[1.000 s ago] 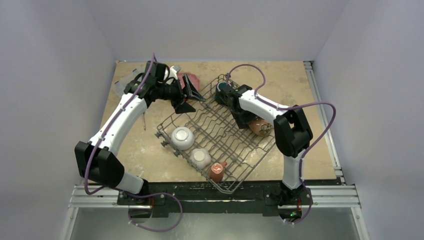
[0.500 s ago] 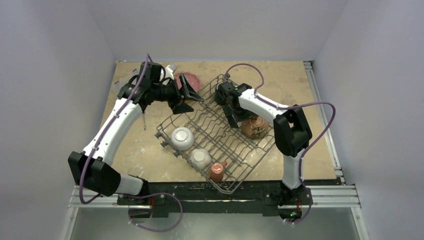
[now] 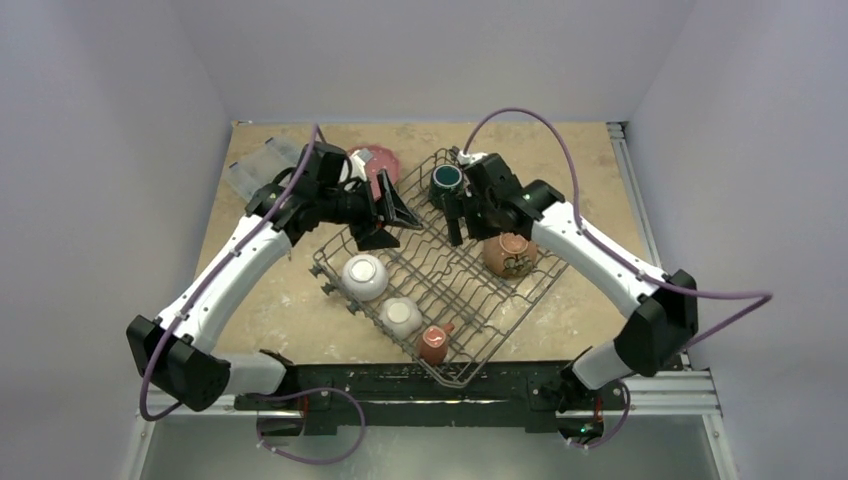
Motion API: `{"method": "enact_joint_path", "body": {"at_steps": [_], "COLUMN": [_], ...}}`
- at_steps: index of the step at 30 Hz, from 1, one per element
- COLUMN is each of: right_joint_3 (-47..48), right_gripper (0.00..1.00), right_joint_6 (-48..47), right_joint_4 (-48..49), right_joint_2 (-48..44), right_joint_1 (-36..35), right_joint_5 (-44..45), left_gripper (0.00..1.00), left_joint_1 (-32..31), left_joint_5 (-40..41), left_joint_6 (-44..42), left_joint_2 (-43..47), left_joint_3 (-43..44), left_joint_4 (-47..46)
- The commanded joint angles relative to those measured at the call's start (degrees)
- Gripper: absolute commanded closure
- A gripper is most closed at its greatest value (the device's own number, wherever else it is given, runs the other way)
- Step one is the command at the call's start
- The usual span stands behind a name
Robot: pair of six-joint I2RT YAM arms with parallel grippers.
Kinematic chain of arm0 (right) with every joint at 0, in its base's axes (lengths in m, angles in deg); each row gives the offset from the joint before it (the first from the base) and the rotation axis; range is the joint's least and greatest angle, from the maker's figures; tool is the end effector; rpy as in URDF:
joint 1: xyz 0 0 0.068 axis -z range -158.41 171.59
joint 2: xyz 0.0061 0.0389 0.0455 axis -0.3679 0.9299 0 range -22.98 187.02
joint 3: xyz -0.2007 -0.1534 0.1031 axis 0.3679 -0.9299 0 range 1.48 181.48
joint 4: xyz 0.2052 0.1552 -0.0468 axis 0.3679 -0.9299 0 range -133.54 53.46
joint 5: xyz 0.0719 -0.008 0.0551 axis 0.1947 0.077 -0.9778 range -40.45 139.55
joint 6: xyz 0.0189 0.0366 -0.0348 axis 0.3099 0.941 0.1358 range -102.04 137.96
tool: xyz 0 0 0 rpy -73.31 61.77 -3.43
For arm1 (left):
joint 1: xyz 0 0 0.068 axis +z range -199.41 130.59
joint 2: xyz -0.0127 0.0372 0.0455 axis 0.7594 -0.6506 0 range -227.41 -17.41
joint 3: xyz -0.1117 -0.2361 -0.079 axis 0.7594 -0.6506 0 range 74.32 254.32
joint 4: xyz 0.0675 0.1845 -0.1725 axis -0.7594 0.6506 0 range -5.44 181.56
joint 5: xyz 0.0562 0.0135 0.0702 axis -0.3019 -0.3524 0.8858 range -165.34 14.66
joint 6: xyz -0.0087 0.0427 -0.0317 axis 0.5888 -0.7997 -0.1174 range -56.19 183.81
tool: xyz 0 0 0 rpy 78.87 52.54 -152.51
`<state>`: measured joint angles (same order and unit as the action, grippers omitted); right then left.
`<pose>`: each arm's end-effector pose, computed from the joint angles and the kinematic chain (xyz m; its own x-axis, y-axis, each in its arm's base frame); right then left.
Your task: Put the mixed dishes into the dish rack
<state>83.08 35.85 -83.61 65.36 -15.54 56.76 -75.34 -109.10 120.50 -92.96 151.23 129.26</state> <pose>0.2636 0.1940 0.3200 -0.7781 -0.2068 -0.5931 -0.3160 0.9449 0.0851 0.2368 -0.1371 0.3639 -0.9466 -0.3123 -0.0806 -0.1166 0.5644 -0.8172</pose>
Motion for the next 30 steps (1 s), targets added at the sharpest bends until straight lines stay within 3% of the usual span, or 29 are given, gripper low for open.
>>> {"method": "enact_joint_path", "body": {"at_steps": [1,9,12,15,18,22,27,30], "right_joint_3": [-9.7,-22.4,-23.6,-22.2,-18.3,-14.2,-8.7,-6.3], "right_gripper": [0.15,0.13,0.12,0.10,0.10,0.10,0.08,0.08], "right_joint_6": [4.0,8.7,10.0,10.0,9.0,7.1,6.3,6.2], "right_joint_4": [6.5,14.0,14.0,13.0,10.5,8.6,5.4,3.9], "right_joint_2": [-8.0,-27.1,-30.6,-31.3,-29.3,-26.7,-23.8,-21.8], "right_joint_1": [0.0,0.0,0.1,0.1,0.0,0.1,0.3,0.4], "right_joint_5": [-7.6,-13.9,-15.0,-14.5,-12.9,-8.7,-2.9,-0.8], "left_gripper": [0.29,0.27,0.26,0.25,0.23,0.22,0.23,0.30], "left_joint_1": [-4.5,-8.2,-7.9,-3.4,4.1,11.9,18.3,20.7], "left_joint_5": [5.2,17.3,22.8,25.2,24.5,26.2,31.2,28.1], "left_joint_6": [3.3,9.6,7.2,1.4,-4.6,-9.4,-9.2,-8.5], "left_joint_2": [4.7,18.1,21.3,20.5,16.7,8.6,-6.1,-15.9], "left_joint_3": [-2.0,-12.2,-10.9,-6.8,-3.5,0.2,9.3,14.8], "left_joint_4": [0.5,1.7,5.9,12.9,18.0,17.0,15.4,12.1]}}
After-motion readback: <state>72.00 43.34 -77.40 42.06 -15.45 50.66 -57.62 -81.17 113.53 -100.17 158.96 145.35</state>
